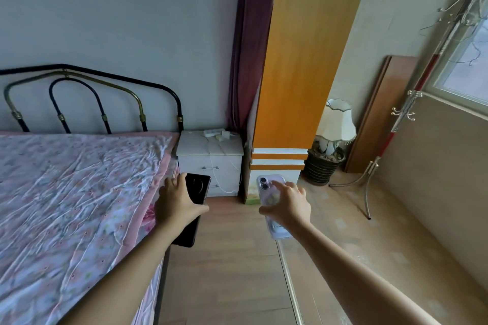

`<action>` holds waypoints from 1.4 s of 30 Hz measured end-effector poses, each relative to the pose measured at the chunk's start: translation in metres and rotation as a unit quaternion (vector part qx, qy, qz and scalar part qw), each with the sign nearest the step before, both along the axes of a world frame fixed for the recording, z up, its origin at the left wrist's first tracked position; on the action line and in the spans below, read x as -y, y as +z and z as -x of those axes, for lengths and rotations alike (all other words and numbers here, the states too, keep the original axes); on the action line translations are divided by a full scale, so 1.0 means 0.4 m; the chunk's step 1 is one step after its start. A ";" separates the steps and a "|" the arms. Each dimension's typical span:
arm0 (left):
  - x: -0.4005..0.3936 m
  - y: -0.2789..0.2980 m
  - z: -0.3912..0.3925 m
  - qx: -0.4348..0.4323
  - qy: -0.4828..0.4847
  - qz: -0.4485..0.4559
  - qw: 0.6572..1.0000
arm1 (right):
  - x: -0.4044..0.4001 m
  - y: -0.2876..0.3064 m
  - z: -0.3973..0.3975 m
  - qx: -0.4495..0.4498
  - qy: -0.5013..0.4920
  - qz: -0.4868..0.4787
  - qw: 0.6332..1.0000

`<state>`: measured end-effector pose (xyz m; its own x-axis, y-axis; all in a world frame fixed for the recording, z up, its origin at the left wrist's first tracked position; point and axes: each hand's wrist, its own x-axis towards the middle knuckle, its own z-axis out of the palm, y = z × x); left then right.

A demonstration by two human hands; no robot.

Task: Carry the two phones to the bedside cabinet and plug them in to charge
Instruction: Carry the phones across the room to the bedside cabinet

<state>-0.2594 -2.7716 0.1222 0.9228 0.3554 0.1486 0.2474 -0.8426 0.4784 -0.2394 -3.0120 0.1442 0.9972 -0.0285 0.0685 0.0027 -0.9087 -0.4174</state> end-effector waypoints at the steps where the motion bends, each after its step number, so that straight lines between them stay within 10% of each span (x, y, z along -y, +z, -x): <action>1: 0.003 -0.003 -0.029 0.000 0.006 0.003 1.000 | 0.002 -0.005 -0.038 0.000 0.007 0.001 1.000; 42: -0.535 -0.051 -1.424 -0.040 0.057 -0.015 0.997 | -0.555 -0.067 -1.498 -0.032 0.076 -0.020 0.996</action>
